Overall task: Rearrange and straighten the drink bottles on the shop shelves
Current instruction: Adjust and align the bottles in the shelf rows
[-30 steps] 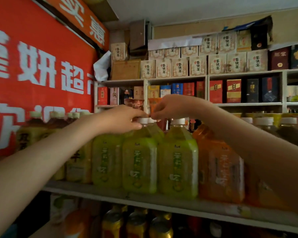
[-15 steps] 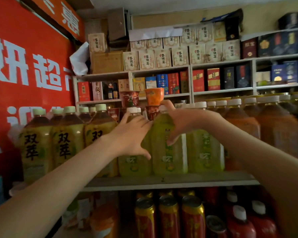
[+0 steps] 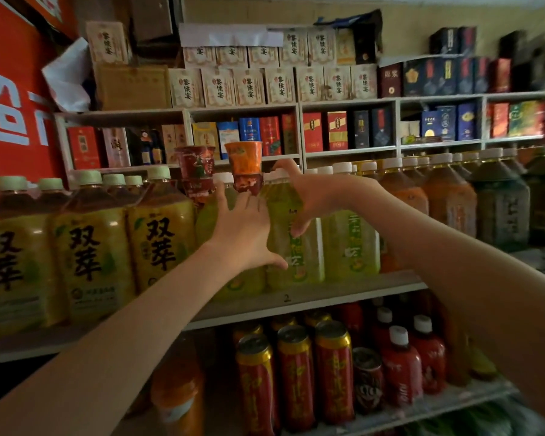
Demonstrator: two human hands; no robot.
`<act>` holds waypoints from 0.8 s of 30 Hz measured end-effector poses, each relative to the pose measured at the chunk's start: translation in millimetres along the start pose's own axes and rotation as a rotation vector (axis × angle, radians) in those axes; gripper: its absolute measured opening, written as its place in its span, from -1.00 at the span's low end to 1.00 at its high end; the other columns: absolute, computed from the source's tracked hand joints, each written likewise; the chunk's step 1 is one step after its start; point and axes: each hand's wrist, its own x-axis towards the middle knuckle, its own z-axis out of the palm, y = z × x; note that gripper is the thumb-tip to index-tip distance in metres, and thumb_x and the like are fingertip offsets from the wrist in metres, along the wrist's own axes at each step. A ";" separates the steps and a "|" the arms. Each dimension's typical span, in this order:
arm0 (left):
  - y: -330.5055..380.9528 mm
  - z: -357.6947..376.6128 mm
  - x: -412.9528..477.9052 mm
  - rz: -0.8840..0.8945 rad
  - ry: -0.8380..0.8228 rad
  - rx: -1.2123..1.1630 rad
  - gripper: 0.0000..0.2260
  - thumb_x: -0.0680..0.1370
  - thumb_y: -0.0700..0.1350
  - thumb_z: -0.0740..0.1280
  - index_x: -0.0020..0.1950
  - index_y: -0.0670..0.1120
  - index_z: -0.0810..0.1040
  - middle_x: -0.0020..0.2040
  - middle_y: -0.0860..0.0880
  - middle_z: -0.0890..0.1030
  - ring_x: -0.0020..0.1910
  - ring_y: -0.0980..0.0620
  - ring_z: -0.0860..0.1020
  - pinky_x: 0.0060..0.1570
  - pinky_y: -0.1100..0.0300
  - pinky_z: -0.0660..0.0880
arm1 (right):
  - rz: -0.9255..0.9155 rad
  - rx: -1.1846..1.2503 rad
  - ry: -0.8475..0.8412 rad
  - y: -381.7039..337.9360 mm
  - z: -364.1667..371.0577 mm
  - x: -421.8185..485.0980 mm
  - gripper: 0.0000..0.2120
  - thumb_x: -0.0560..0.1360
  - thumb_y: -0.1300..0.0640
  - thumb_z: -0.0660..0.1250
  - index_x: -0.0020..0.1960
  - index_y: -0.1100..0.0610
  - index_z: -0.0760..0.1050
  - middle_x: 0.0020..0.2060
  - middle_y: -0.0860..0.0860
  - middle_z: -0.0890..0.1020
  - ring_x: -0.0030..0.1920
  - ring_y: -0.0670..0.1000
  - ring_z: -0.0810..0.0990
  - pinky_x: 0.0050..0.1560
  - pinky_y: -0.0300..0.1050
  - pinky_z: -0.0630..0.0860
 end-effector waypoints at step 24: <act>-37.1 11.3 -46.5 -0.066 -0.058 0.087 0.16 0.24 0.47 0.30 0.47 0.03 -0.43 0.45 -0.19 -0.45 0.48 -0.26 -0.26 0.35 -0.35 -0.27 | -0.205 -0.440 0.269 -40.0 59.3 -5.0 0.25 0.24 -0.39 0.38 0.48 0.04 -0.44 0.52 0.07 -0.22 0.47 0.13 -0.37 0.34 0.37 -0.42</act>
